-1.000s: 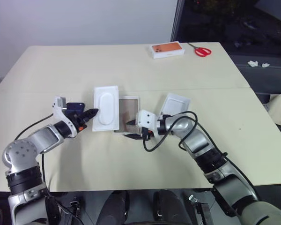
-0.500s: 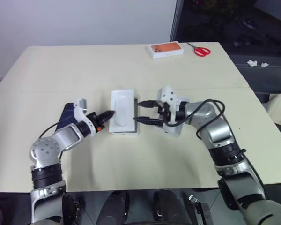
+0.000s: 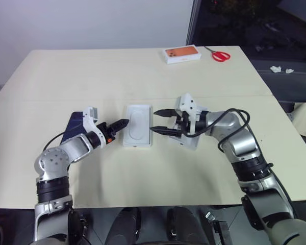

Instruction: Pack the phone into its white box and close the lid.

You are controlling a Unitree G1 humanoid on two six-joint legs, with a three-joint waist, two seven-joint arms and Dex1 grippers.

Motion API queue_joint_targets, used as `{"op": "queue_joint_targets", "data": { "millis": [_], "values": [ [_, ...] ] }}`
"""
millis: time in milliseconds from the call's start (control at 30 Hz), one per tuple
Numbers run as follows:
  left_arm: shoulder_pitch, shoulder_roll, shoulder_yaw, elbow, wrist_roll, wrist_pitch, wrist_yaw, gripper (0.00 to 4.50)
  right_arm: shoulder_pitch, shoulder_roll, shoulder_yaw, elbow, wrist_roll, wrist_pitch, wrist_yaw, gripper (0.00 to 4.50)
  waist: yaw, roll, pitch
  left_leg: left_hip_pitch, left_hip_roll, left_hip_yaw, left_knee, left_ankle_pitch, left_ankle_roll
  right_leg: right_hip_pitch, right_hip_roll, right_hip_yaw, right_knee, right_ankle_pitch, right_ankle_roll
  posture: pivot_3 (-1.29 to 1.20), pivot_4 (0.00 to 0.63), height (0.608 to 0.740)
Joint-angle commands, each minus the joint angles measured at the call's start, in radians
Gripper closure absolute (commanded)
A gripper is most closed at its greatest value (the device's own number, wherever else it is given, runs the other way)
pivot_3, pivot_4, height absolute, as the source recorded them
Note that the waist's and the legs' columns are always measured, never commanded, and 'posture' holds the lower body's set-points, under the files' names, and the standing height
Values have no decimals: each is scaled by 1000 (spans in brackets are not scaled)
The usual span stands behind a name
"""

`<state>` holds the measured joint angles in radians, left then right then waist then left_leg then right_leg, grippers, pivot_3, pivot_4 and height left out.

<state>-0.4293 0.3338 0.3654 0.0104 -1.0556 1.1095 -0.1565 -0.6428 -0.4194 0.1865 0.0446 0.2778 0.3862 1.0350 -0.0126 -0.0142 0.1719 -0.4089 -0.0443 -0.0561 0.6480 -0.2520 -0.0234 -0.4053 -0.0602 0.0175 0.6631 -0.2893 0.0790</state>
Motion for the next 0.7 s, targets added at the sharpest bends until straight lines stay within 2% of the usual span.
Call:
{"op": "queue_joint_targets", "data": {
  "millis": [33,233,433,567,700],
  "values": [
    [-13,21,3,-24,5,-1,-18,2050,-10,5,-5,-24,3,-24,-6,1425,-1,0,0,0,0,0,0,0,0,0,0,0,0,0,0,0,150,740],
    [5,55,14,-69,36,-29,-36,2050,-27,25,-5,6,-18,-46,-45,1425,-1,0,0,0,0,0,0,0,0,0,0,0,0,0,0,0,150,740],
    [30,126,-56,-65,193,-127,-84,2050,-54,47,45,102,-156,-137,-146,1425,-1,0,0,0,0,0,-1,1,-2,-1,0,0,0,0,0,0,150,740],
    [27,113,-100,-57,262,-159,-97,2050,-53,105,47,99,-160,-130,-195,1425,0,0,0,0,0,0,-1,1,-2,0,0,0,0,0,0,0,150,740],
    [25,92,-91,-48,282,-176,-101,2050,-62,173,65,99,-177,-121,-259,1425,-1,0,0,0,0,0,-1,1,-2,-1,0,0,0,0,0,0,150,740]
  ]
}}
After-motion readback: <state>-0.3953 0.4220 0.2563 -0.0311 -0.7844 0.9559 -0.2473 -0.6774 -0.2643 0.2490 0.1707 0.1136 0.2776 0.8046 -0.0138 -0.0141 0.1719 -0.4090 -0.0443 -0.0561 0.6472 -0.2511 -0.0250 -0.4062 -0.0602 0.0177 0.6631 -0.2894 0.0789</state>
